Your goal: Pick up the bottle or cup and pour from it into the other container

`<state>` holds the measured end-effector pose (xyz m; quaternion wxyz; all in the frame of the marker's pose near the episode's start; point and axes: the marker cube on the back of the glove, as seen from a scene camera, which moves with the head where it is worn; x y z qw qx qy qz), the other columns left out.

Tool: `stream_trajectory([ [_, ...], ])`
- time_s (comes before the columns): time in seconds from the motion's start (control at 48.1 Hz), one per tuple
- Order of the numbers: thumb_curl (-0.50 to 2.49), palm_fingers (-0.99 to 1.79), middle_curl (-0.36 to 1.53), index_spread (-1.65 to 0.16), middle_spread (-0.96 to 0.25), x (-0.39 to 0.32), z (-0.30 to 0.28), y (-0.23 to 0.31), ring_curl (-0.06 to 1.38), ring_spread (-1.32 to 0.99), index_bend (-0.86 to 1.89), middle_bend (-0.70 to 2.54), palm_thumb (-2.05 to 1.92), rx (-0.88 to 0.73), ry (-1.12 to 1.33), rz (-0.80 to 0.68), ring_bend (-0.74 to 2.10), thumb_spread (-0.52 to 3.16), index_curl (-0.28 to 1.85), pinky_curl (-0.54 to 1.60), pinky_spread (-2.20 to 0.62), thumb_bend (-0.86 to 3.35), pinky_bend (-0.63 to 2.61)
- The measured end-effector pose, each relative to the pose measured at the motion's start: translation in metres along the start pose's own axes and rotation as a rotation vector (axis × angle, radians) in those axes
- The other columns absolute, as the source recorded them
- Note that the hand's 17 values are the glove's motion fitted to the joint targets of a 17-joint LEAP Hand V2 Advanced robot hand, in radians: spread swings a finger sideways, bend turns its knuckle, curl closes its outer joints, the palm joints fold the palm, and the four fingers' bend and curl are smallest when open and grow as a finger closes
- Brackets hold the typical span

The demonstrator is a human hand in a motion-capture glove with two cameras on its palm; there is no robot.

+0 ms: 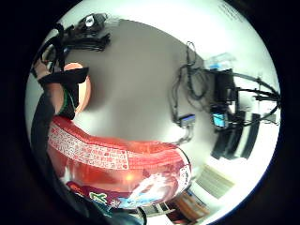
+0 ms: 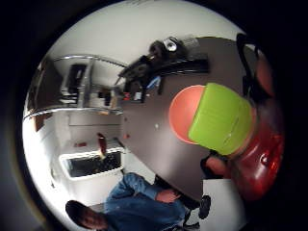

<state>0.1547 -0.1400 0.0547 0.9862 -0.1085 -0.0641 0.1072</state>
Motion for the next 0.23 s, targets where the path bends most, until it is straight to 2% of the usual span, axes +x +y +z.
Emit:
stream_trajectory([
  [0.104, 0.7, 1.22, 0.51, -0.12, -0.06, -0.018, 0.0, -0.011, 0.47, -0.16, 0.17, 0.36, 1.02, -0.079, 0.263, 0.001, 0.51, 0.15, 0.46, 0.42, -0.21, -0.04, 0.41],
  [0.187, 0.7, 1.22, 0.51, -0.12, -0.06, -0.035, 0.003, -0.023, 0.47, -0.16, 0.17, 0.37, 1.02, -0.139, 0.435, 0.097, 0.51, 0.15, 0.46, 0.42, -0.21, -0.04, 0.41],
  [0.228, 0.7, 1.22, 0.51, -0.12, -0.06, -0.045, 0.007, -0.027, 0.47, -0.16, 0.17, 0.37, 1.02, -0.187, 0.499, 0.086, 0.51, 0.15, 0.47, 0.42, -0.21, -0.04, 0.41],
])
